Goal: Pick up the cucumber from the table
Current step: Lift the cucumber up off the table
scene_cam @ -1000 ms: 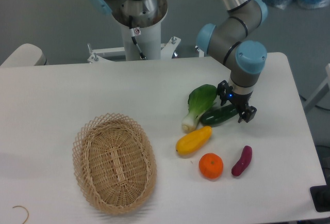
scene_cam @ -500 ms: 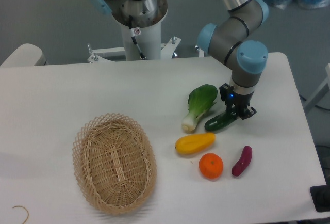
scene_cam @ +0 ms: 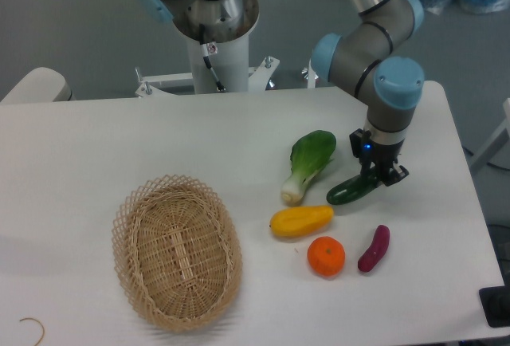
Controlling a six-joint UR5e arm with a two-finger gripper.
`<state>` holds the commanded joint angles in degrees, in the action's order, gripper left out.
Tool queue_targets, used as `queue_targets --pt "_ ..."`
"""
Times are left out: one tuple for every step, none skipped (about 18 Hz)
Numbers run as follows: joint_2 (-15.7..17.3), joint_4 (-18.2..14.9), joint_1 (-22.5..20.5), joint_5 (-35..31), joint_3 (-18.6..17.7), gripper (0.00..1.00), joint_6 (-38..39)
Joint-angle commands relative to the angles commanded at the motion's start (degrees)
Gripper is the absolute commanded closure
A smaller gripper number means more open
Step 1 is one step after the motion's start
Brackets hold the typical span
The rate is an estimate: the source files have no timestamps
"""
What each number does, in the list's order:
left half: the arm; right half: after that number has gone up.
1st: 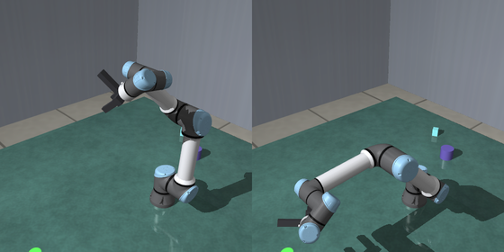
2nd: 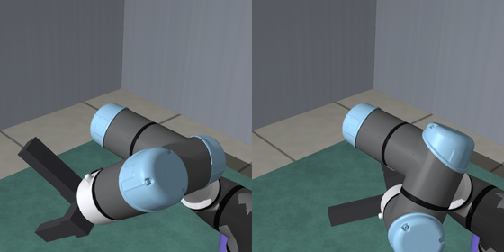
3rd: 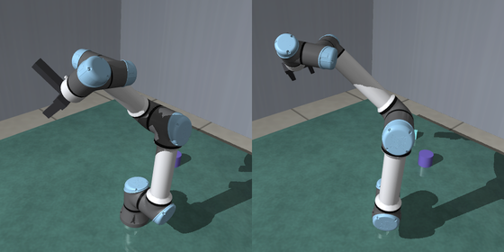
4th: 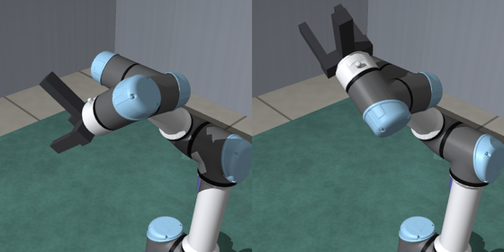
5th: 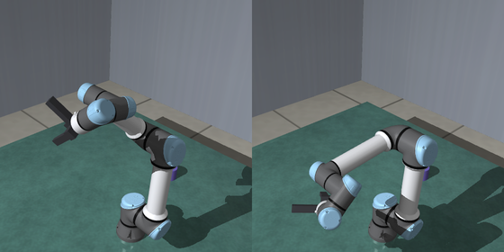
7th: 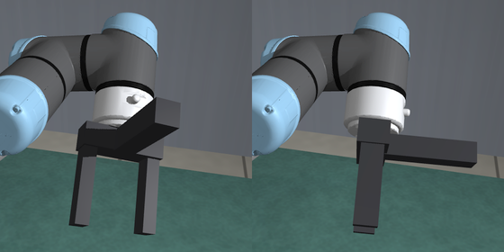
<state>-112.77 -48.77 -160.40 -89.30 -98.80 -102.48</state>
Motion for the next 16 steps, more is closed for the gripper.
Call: queue_targets --pt "0.5 -1.4 0.3 0.1 1.3 0.72 0.1" --pt "1.0 -2.8 0.6 0.3 2.8 0.72 0.6" --pt "1.1 -4.9 1.1 0.4 4.7 0.72 1.0" --pt "1.1 -7.3 2.4 0.4 7.0 0.72 1.1" --pt "1.1 -9.3 3.3 0.4 8.9 0.72 2.0" --pt "1.1 -10.9 3.8 0.4 10.5 0.72 3.7" --pt "1.2 -12.4 4.4 0.5 11.9 0.72 5.3" --pt "1.3 -14.1 5.3 0.9 13.3 0.72 6.7" --pt "1.8 -15.8 6.0 1.7 14.2 0.72 7.8" --pt "2.4 -17.3 6.5 2.6 14.6 0.72 9.3" --pt "3.0 -18.2 7.0 4.0 14.3 0.72 10.8" --pt "3.9 -18.7 7.6 5.7 14.2 0.72 12.5" --pt "4.5 -19.1 8.5 7.0 14.2 0.72 14.8" --pt "4.9 -19.5 9.5 7.7 14.2 0.72 17.4" --pt "5.3 -19.5 10.5 8.0 14.2 0.72 19.5" --pt "5.4 -19.5 11.6 8.0 14.4 0.72 21.2"
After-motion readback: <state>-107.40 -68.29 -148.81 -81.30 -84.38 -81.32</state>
